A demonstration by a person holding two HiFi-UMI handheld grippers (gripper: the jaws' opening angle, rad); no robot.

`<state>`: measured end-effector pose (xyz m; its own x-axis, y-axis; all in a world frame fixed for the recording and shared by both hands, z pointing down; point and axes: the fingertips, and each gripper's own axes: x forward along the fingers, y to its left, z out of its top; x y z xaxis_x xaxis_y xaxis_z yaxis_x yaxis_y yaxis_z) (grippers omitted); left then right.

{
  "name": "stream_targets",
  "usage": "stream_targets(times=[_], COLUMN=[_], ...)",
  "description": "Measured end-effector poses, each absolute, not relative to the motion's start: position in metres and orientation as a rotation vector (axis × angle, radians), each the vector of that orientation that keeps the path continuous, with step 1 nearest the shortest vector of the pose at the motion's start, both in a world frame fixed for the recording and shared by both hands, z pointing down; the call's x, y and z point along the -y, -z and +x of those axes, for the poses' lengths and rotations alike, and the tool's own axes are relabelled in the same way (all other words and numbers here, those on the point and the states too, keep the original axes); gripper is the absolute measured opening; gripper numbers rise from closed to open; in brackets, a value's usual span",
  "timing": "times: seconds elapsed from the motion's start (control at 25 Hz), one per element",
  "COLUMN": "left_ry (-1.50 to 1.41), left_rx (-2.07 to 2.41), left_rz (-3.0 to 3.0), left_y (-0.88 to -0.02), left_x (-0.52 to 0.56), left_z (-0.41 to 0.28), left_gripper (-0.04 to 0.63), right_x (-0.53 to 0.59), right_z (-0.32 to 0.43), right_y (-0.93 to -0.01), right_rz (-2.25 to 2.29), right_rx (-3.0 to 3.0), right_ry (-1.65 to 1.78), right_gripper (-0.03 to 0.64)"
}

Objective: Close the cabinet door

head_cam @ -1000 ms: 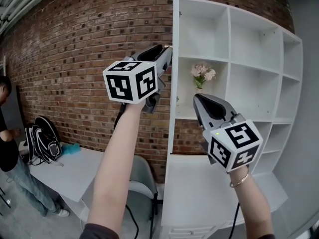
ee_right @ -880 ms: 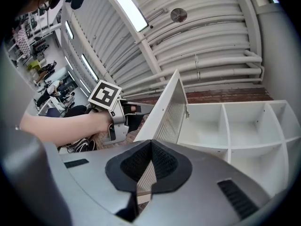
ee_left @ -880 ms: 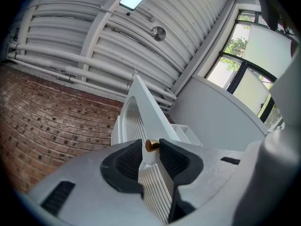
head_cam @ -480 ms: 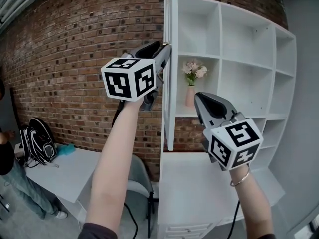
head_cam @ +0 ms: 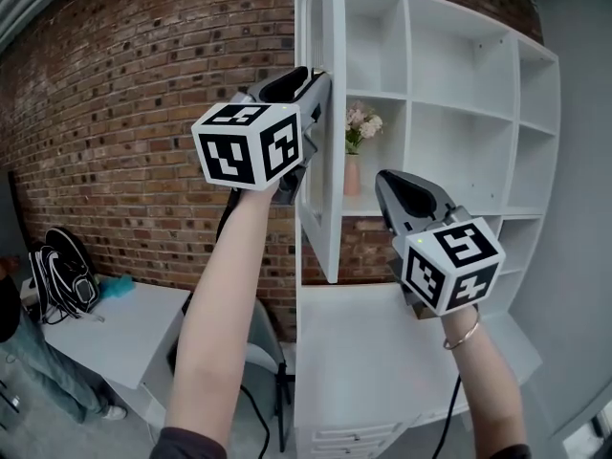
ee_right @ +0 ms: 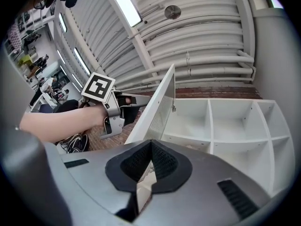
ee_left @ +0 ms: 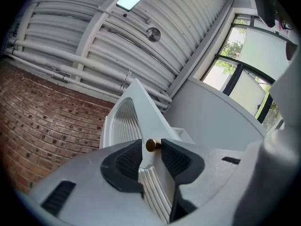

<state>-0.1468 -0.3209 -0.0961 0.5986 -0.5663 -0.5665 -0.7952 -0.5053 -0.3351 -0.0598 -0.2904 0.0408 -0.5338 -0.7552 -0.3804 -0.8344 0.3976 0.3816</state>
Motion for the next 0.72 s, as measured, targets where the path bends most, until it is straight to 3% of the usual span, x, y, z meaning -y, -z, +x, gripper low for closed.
stream_targets(times=[0.72], left_ry=[-0.457], left_rx=[-1.059], left_rz=[-2.192], left_y=[0.094], left_x=[0.336], left_z=[-0.089], left_gripper=[0.095], right_x=[0.313], right_z=[-0.016], right_y=[-0.052], right_rz=[-1.525], right_rx=[-2.472], right_ry=[-0.792], right_gripper=[0.000])
